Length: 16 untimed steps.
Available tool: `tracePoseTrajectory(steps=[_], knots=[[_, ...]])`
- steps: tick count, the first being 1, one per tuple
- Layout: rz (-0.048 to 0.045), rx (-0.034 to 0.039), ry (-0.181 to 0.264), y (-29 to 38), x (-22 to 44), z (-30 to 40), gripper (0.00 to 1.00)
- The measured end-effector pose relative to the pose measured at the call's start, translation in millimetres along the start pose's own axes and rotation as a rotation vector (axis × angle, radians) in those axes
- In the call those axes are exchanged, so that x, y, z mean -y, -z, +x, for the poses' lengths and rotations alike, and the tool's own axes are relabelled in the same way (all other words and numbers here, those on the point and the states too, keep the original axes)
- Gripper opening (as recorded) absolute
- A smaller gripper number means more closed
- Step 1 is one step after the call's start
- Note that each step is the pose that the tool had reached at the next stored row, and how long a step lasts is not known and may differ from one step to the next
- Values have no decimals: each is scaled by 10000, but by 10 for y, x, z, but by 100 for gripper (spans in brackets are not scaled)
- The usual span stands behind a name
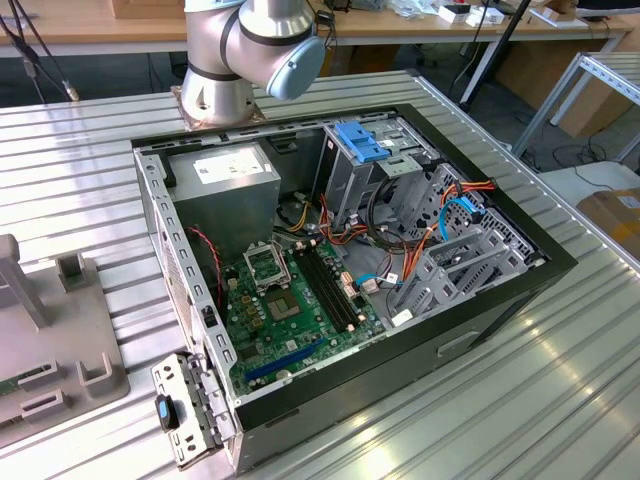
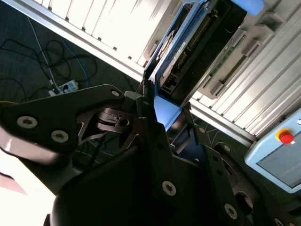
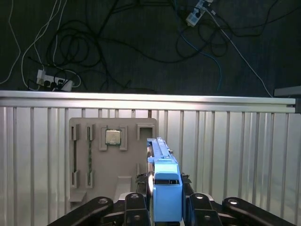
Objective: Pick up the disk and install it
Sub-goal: 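Pick up the disk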
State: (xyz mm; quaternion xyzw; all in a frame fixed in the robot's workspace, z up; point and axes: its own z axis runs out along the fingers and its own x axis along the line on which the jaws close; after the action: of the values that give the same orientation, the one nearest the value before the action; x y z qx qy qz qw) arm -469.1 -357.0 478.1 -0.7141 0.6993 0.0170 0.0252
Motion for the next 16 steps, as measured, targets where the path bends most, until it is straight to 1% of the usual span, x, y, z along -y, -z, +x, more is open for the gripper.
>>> tracePoseTrajectory(steps=[1, 4, 10, 13, 16], knots=[[-2, 0, 0, 34, 1, -2, 36], [-1, -1, 0, 100, 1, -6, 36], [-2, 6, -1, 183, 2, -11, 36], [0, 8, 0, 257, 3, -15, 36], [-1, 8, 0, 302, 4, -18, 36]])
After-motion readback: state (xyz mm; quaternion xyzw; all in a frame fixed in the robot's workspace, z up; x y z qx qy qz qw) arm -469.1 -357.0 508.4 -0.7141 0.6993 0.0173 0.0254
